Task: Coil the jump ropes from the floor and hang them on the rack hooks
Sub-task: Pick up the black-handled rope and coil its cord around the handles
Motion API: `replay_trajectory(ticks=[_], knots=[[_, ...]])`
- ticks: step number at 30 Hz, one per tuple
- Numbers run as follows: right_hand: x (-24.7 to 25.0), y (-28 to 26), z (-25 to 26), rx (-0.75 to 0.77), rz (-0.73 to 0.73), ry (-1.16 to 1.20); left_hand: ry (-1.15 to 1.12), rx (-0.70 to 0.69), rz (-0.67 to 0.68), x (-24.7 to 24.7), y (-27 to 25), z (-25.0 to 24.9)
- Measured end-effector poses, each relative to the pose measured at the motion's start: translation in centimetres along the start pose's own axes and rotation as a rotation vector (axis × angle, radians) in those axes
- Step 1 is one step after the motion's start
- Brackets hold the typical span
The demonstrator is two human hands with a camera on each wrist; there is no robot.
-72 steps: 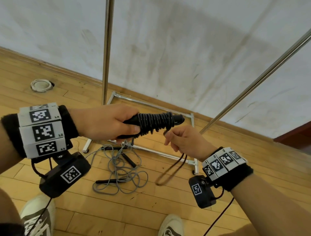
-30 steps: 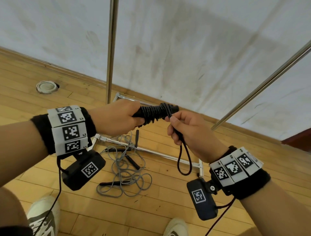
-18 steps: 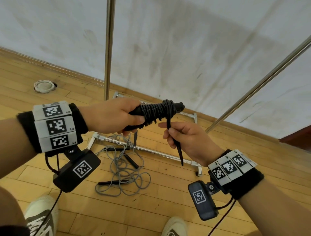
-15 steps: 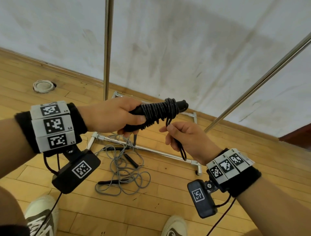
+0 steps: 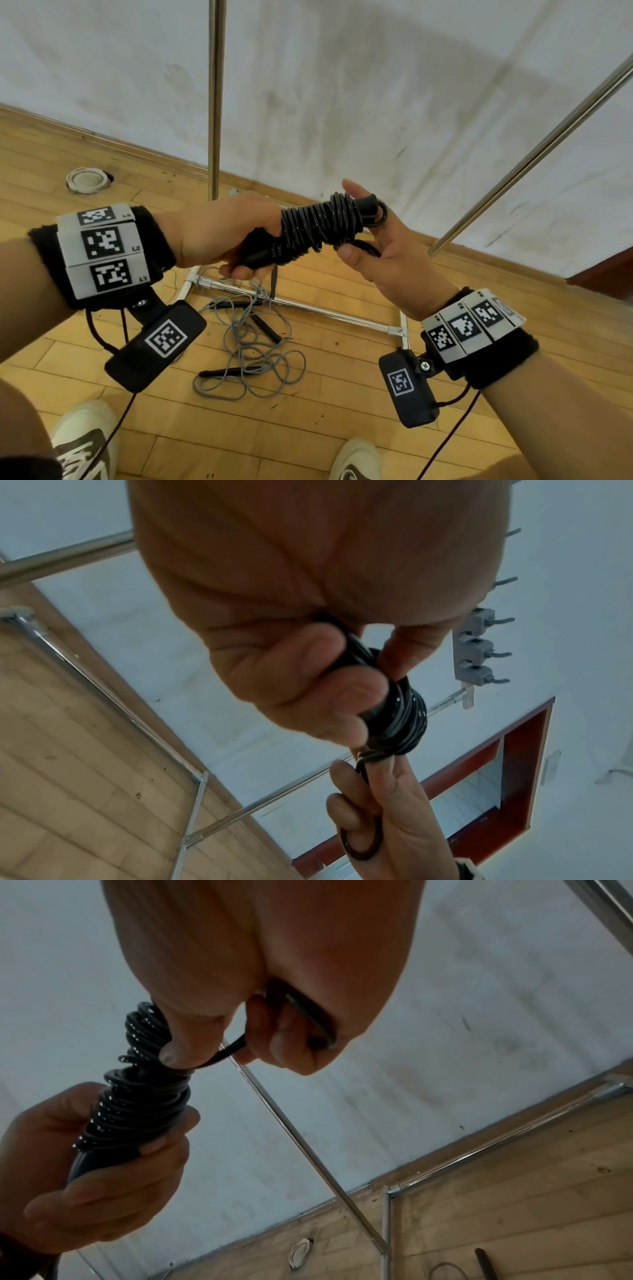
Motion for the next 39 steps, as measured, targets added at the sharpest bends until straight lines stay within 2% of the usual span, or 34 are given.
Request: replay_trajectory(ticks=[4, 6, 9, 11, 13, 18, 26, 28, 31, 33, 36, 39], knots=[[-0.1, 0.1, 0.5, -0.008, -0.003, 0.003, -0.026, 0.089, 0.048, 0.5, 0.1, 0.0], [-0.3, 0.0, 0.7, -0.008, 0.007, 0.020, 0.000, 0.092, 0.023, 0.5, 0.1, 0.0], [-0.3, 0.3, 0.8, -0.002, -0.005, 0.082, 0.151, 0.019, -0.189, 0.2, -0.1, -0.3], [-0.4, 0.5, 0.7, 0.011, -0.036, 0.060, 0.377, -0.118, -0.355, 0.0, -0.3, -0.7], [-1.0, 0.7, 0.6, 0.016, -0.062, 0.035, 0.499, -0.241, -0.419, -0.6, -0.5, -1.3], [-2.4, 1.1, 0.4, 0.016, -0.184, 0.008, 0.324, -0.225, -0.239, -2.6, -0.8, -1.6], [-4.9, 0.8, 0.5, 0.003, -0.212, -0.182, 0.452, -0.168, -0.299, -2.4, -0.1, -0.1], [-4.5, 1.1, 0.6, 0.012, -0.152, -0.256, 0.434, -0.156, -0.286, -2.2, -0.1, 0.0], [-3.5, 1.0, 0.9, 0.028, 0.073, -0.213, 0.417, -0.152, -0.247, -1.8, -0.1, -0.4], [-2.6, 0.9, 1.2, 0.042, 0.158, -0.229, 0.420, -0.151, -0.202, -1.6, -0.3, -0.6], [-1.1, 0.9, 1.4, 0.038, 0.070, -0.223, 0.360, -0.128, -0.173, -1.2, -0.4, -0.5], [0.0, 0.9, 1.6, -0.014, -0.085, 0.021, 0.294, -0.128, -0.166, -1.3, -0.3, -0.5]])
Point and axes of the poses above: each hand's wrist, its own y-axis towards the middle knuckle, its own x-axis out of the back of the hand, z = x × y, the point moved 2 cm from there along y, towards the middle knuckle, and after that the axes turned 5 degrees about -y, right-handed, at the moved point
